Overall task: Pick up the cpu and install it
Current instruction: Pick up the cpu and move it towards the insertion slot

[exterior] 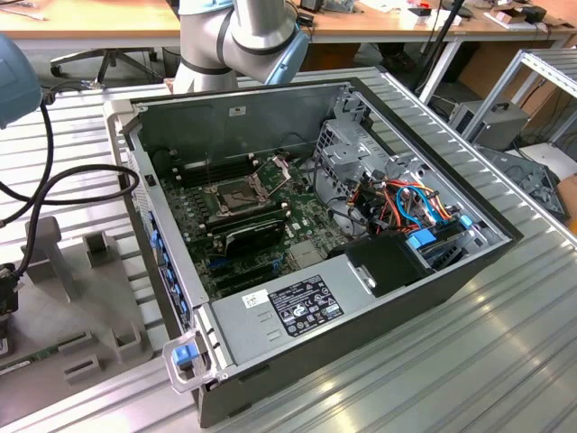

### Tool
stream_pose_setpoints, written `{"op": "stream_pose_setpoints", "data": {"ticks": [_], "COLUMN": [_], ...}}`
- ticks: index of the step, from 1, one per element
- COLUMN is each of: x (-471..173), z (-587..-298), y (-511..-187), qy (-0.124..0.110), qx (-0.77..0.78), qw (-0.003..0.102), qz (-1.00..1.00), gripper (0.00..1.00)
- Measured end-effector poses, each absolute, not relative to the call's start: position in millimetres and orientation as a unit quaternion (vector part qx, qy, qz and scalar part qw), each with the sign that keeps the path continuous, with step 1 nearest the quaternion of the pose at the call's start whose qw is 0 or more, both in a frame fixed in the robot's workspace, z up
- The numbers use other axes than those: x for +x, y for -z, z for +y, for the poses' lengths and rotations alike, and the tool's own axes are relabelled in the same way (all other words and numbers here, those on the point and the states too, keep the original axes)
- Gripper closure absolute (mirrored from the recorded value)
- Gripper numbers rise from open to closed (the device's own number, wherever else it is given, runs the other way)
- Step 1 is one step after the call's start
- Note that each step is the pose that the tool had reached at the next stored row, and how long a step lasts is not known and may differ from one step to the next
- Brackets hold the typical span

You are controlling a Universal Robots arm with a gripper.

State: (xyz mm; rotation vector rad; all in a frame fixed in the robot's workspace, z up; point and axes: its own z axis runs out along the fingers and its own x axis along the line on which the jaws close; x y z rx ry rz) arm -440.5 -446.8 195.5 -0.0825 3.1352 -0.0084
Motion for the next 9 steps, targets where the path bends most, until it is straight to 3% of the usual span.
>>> {"op": "stream_pose_setpoints", "data": {"ticks": [9], "x": [-441], "z": [-447], "y": [-216], "qy": [0.003], "qx": [-0.026], "qw": [0.003], "qz": [1.0], "gripper": [0.45]}}
